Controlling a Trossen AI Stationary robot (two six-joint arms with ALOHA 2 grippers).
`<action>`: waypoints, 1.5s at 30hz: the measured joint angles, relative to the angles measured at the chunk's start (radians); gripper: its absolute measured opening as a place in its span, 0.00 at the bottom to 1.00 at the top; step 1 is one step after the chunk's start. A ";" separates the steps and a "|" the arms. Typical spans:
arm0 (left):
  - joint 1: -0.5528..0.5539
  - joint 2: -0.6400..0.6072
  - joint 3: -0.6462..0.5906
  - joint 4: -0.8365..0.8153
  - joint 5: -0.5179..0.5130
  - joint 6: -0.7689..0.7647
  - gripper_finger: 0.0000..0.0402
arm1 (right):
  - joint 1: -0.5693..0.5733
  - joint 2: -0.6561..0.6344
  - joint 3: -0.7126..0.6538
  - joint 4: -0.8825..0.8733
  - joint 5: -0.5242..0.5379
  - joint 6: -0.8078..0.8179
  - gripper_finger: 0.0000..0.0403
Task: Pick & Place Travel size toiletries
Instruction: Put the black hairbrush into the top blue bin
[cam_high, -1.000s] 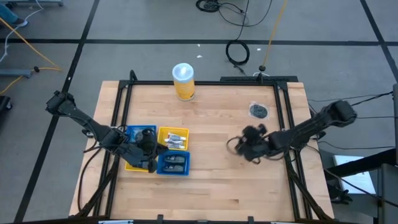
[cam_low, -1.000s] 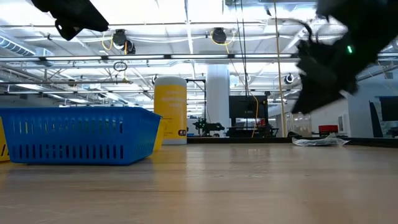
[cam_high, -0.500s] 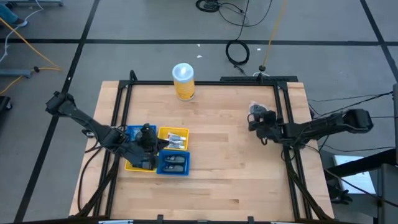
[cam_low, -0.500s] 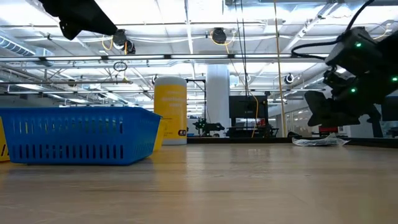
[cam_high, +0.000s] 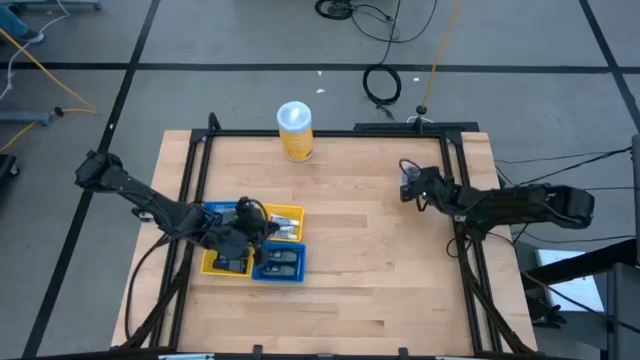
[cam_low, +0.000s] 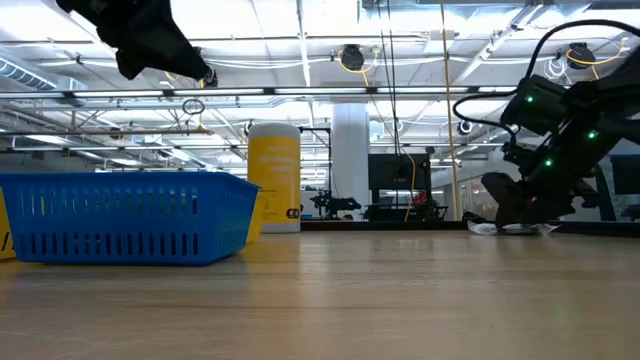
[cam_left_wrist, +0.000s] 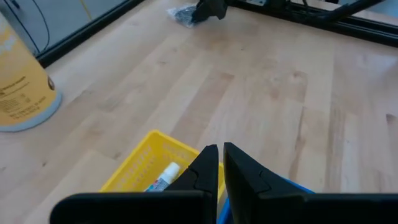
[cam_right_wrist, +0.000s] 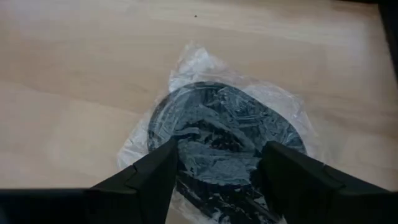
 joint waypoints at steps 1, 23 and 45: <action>0.003 0.002 0.000 0.001 0.000 -0.001 0.06 | -0.010 0.012 0.001 0.008 -0.002 0.017 0.58; 0.012 0.003 0.000 0.004 0.026 -0.005 0.06 | 0.181 0.082 -0.001 0.276 -0.102 -0.093 0.02; 0.216 0.357 0.000 0.710 0.259 0.102 0.50 | 0.739 0.338 0.313 0.622 0.257 -0.458 0.00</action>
